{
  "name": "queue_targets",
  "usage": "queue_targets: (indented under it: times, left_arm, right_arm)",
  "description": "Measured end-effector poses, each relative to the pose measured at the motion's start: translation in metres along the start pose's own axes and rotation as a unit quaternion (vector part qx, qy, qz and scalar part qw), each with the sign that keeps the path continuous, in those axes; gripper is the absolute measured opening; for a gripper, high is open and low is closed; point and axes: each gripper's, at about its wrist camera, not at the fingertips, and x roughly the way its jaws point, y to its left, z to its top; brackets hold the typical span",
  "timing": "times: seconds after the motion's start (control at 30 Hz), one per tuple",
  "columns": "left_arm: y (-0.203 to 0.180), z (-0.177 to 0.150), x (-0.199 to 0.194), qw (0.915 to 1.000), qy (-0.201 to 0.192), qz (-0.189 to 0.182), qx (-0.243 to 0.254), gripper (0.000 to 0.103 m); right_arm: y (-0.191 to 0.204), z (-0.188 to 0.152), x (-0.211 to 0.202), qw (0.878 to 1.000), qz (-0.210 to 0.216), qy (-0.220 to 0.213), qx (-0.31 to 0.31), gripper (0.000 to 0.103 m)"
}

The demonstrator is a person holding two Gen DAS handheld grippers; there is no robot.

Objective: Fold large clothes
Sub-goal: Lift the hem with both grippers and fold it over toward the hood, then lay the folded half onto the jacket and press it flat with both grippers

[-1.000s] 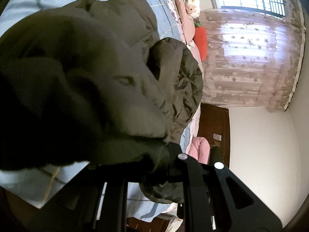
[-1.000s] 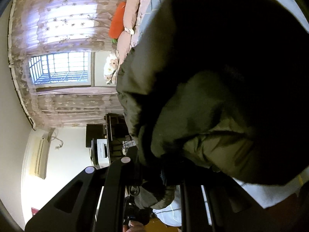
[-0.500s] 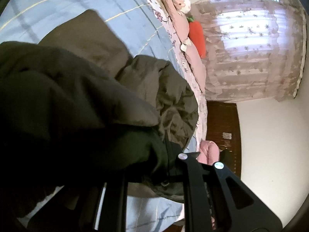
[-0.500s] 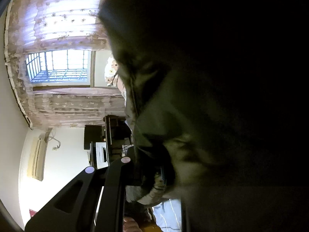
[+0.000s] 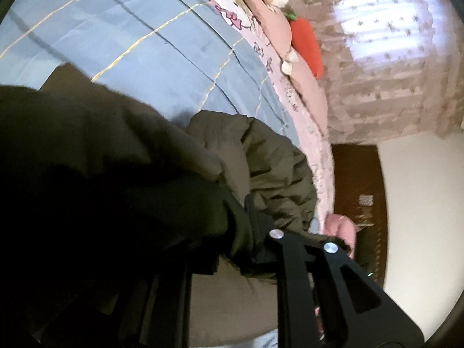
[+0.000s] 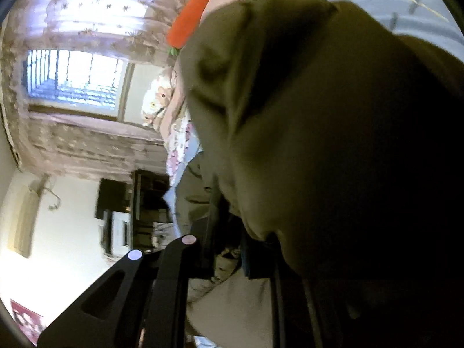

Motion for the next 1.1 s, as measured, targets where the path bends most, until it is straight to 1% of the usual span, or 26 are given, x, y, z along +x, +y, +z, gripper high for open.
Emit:
queue_targets:
  times: [0.1,0.13,0.2,0.23,0.27,0.3,0.33,0.37,0.4,0.43,0.47,0.5,0.53,0.57,0.63,0.67,0.7,0.73,0.77,0.83,0.87,0.9,0.93,1.0,1.03,1.1]
  left_arm:
    - [-0.001,0.01,0.016,0.9996,0.009,0.012,0.025,0.022]
    - [-0.002,0.012,0.021,0.9991,0.012,0.018,0.036,0.026]
    - [-0.004,0.013,0.025,0.9986,0.013,0.026,0.044,0.027]
    - [-0.004,0.014,0.026,0.9986,0.015,0.026,0.043,0.03]
    - [-0.005,0.014,0.027,0.9986,0.02,0.024,0.042,0.043]
    - [-0.007,0.014,0.026,0.9987,0.021,0.013,0.044,0.056]
    - [-0.011,0.015,0.024,0.9986,0.018,0.007,0.049,0.083]
    - [-0.018,0.016,0.019,0.9978,0.004,0.018,0.063,0.101]
    - [-0.025,0.017,0.012,0.9951,-0.025,0.048,0.083,0.101]
    - [-0.03,0.019,0.008,0.9921,-0.04,0.067,0.098,0.101]
    - [-0.032,0.02,0.007,0.9909,-0.041,0.074,0.105,0.101]
    - [-0.032,0.023,0.009,0.99,-0.032,0.084,0.109,0.101]
    - [-0.03,0.024,0.01,0.9894,-0.028,0.091,0.11,0.101]
    - [-0.029,0.024,0.013,0.9878,-0.024,0.103,0.115,0.101]
    - [-0.027,0.021,0.018,0.9821,-0.019,0.128,0.137,0.101]
    - [-0.027,0.019,0.021,0.9789,-0.02,0.139,0.149,0.101]
    - [-0.029,0.017,0.022,0.9754,-0.023,0.149,0.161,0.101]
    - [-0.029,0.016,0.023,0.974,-0.026,0.152,0.166,0.101]
    - [-0.031,0.015,0.023,0.9724,-0.029,0.157,0.17,0.101]
    - [-0.035,0.013,0.021,0.9662,-0.04,0.175,0.185,0.101]
    - [-0.039,0.012,0.018,0.9606,-0.048,0.187,0.2,0.101]
    - [-0.045,0.011,0.012,0.9528,-0.062,0.2,0.22,0.101]
    - [-0.048,0.01,0.006,0.9494,-0.068,0.202,0.23,0.101]
    - [-0.058,0.006,-0.011,0.9461,-0.079,0.193,0.247,0.101]
    - [-0.062,0.004,-0.017,0.9438,-0.082,0.193,0.256,0.101]
    - [-0.074,-0.004,-0.026,0.9334,-0.083,0.204,0.283,0.101]
  right_arm:
    - [0.002,0.011,0.018,1.0,-0.024,0.002,-0.015,0.015]
    - [0.003,0.012,0.021,0.999,-0.035,0.003,-0.024,0.018]
    - [0.015,0.014,0.03,0.996,-0.052,0.011,-0.066,0.034]
    - [0.018,0.013,0.032,0.996,-0.051,0.013,-0.078,0.059]
    - [0.03,0.009,0.031,0.994,-0.049,0.012,-0.101,0.081]
    - [0.039,0.009,0.032,0.992,-0.052,0.009,-0.115,0.089]
    - [0.049,0.006,0.032,0.989,-0.061,0.01,-0.133,0.101]
    - [0.055,0.01,0.034,0.987,-0.073,0.014,-0.143,0.102]
    - [0.054,0.006,0.031,0.984,-0.081,0.016,-0.156,0.102]
    - [0.059,0.001,0.025,0.981,-0.086,0.013,-0.176,0.102]
    - [0.073,-0.002,0.021,0.974,-0.093,0.01,-0.208,0.102]
    - [0.093,0.006,0.027,0.965,-0.103,0.01,-0.24,0.102]
    - [0.093,-0.009,0.019,0.955,-0.12,0.009,-0.272,0.102]
    - [0.1,-0.02,0.015,0.938,-0.15,0.01,-0.313,0.102]
    - [0.103,-0.045,0.017,0.914,-0.185,0.018,-0.36,0.102]
    - [0.103,-0.061,0.019,0.899,-0.202,0.016,-0.389,0.102]
    - [0.102,-0.067,0.023,0.888,-0.221,0.01,-0.403,0.102]
    - [0.098,-0.071,0.029,0.88,-0.241,0.005,-0.41,0.102]
    - [0.092,-0.07,0.035,0.879,-0.246,0.007,-0.408,0.102]
    - [0.077,-0.063,0.054,0.886,-0.256,0.03,-0.386,0.102]
    - [0.072,-0.056,0.068,0.887,-0.27,0.032,-0.374,0.102]
    - [0.068,-0.05,0.079,0.888,-0.278,0.034,-0.364,0.102]
    - [0.063,-0.047,0.085,0.891,-0.278,0.038,-0.356,0.102]
    - [0.049,-0.038,0.1,0.898,-0.279,0.05,-0.338,0.102]
    - [0.046,-0.036,0.107,0.897,-0.283,0.048,-0.337,0.102]
    - [0.043,-0.034,0.116,0.894,-0.289,0.048,-0.34,0.102]
